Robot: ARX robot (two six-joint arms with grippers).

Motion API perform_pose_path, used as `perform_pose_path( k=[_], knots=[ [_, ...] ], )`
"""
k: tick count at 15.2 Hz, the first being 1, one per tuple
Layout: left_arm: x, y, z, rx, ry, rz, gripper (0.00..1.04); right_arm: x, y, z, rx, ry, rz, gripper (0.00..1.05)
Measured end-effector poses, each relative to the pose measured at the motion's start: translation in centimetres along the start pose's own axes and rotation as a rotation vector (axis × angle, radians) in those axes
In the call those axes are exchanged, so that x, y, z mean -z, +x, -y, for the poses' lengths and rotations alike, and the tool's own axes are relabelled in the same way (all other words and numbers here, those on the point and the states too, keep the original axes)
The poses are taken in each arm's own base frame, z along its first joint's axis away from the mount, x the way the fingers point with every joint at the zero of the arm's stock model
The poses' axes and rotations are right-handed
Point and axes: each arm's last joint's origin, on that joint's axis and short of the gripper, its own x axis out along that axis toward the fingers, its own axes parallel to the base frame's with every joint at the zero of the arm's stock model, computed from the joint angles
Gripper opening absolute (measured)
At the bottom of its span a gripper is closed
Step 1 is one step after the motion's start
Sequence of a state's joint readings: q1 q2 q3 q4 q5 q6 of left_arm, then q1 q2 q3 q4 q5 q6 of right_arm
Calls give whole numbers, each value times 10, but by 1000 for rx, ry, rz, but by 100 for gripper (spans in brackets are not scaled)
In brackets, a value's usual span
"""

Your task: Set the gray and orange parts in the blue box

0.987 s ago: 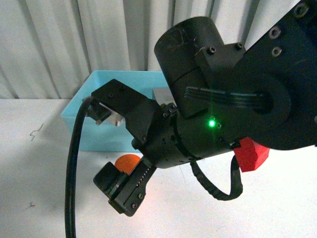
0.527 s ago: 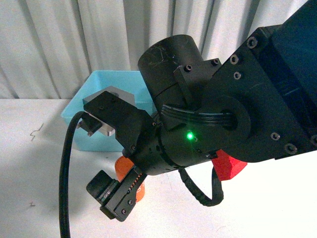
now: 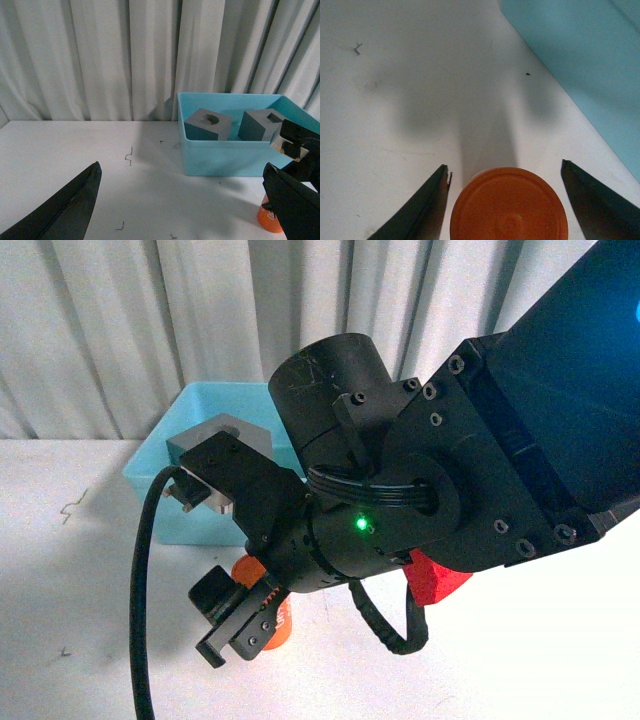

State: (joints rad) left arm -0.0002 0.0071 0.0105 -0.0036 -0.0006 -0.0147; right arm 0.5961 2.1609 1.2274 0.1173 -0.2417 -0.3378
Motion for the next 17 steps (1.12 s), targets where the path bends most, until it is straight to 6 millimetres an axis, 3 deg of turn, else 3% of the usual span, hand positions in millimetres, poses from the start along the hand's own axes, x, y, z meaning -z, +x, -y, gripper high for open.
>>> perform_pose_path(
  k=[3,6,8,11,15,16,17],
  knots=[
    [0,0,0,0,0,0,98,0,0,0,-2,11,-4,48],
    [0,0,0,0,0,0,98,4,-14,-1,13,43,29,47],
    [0,0,0,0,0,0,98,-6,-47,1,41,83,142,47],
    [0,0,0,0,0,0,98,-36,-109,22,142,128,346,47],
    [0,0,0,0,0,0,98,-53,-147,41,226,138,453,47],
    [0,0,0,0,0,0,98,-62,-165,58,292,143,500,47],
    [0,0,0,0,0,0,98,-64,-166,78,349,171,511,47]
  ],
)
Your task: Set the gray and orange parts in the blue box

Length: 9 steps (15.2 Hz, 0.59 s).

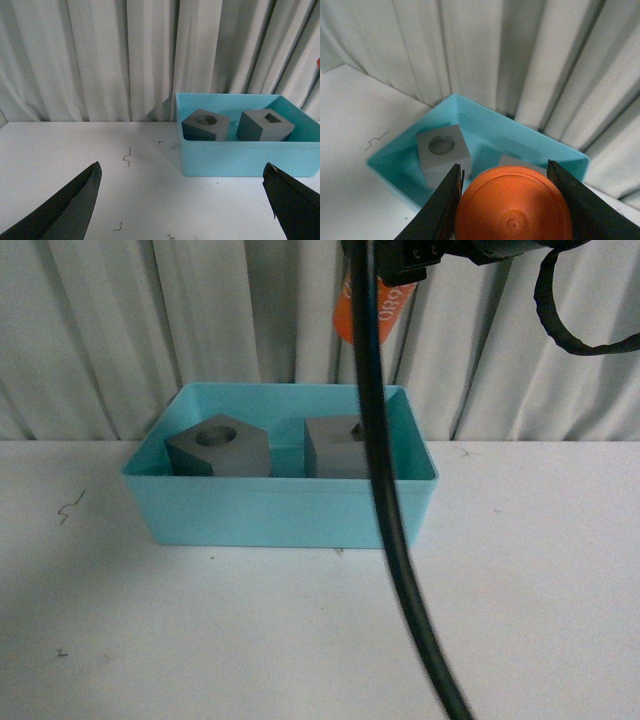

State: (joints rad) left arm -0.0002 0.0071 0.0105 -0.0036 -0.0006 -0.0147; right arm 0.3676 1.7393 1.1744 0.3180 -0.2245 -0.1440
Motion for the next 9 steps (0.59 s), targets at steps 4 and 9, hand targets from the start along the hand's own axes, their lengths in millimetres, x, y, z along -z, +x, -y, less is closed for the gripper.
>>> perform_pose_path(
  k=[4,9],
  knots=[
    [0,0,0,0,0,0,98,26,55,3,13,76,-126,47],
    [0,0,0,0,0,0,98,64,137,-21,-14,144,-280,47]
  ],
)
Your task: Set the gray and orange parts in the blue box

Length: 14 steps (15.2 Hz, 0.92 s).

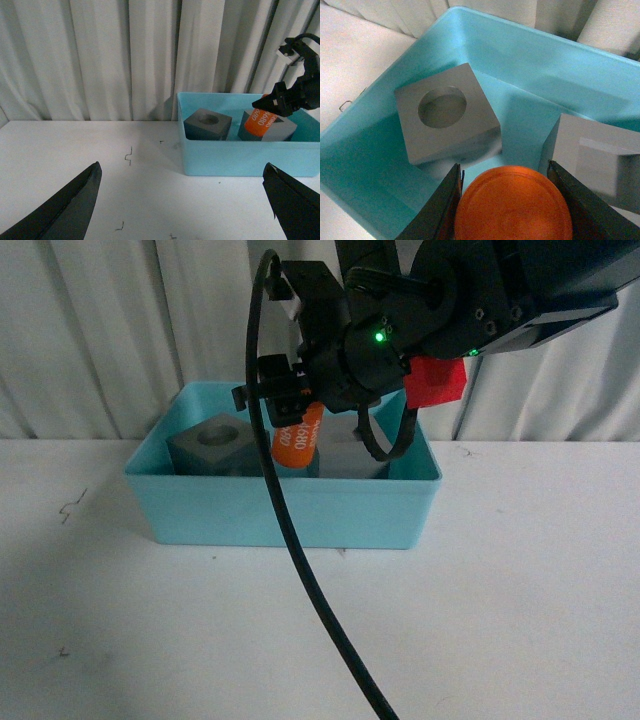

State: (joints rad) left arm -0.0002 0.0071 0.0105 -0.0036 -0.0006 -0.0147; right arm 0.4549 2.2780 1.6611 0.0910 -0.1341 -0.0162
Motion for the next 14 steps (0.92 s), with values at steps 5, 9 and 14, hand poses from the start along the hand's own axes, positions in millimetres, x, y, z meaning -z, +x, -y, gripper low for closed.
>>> perform_pose_path(
  k=[5,9,14],
  knots=[
    [0,0,0,0,0,0,98,4,25,-6,-12,4,-35,47],
    [0,0,0,0,0,0,98,21,50,-6,8,22,-91,47],
    [0,0,0,0,0,0,98,29,65,-14,15,22,-104,75]
  ],
)
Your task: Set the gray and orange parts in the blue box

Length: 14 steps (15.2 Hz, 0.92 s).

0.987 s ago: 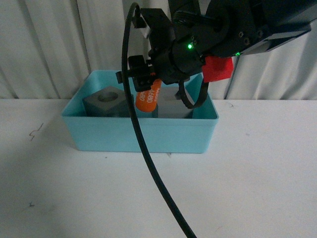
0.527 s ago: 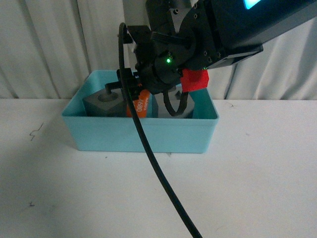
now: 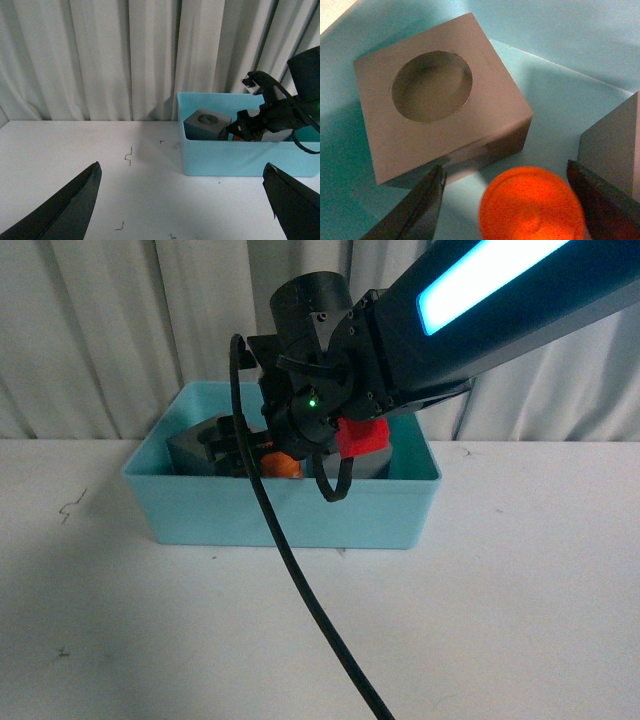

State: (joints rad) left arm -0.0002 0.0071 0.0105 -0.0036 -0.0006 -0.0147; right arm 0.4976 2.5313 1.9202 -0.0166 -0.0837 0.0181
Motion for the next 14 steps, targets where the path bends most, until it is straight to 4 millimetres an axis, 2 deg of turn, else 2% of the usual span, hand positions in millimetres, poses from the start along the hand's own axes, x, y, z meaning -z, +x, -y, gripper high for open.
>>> perform_pose_path(
  k=[2,3,5,6,8,10,11,12,13,14],
  knots=[
    [0,0,0,0,0,0,98,2,-1,0,-9,6,24,95],
    [0,0,0,0,0,0,98,3,-5,0,-9,13,33,100],
    [0,0,0,0,0,0,98,1,-23,1,-23,30,80,98],
    [0,0,0,0,0,0,98,-5,-41,4,-18,31,132,98],
    [0,0,0,0,0,0,98,-23,-98,17,23,40,260,98],
    [0,0,0,0,0,0,98,-32,-170,37,133,66,393,98],
    [0,0,0,0,0,0,98,-21,-210,48,210,90,422,98],
    [0,0,0,0,0,0,98,0,-241,56,275,130,411,98],
    [0,0,0,0,0,0,98,29,-269,60,342,162,369,98],
    [0,0,0,0,0,0,98,67,-299,60,417,223,299,98]
  ],
)
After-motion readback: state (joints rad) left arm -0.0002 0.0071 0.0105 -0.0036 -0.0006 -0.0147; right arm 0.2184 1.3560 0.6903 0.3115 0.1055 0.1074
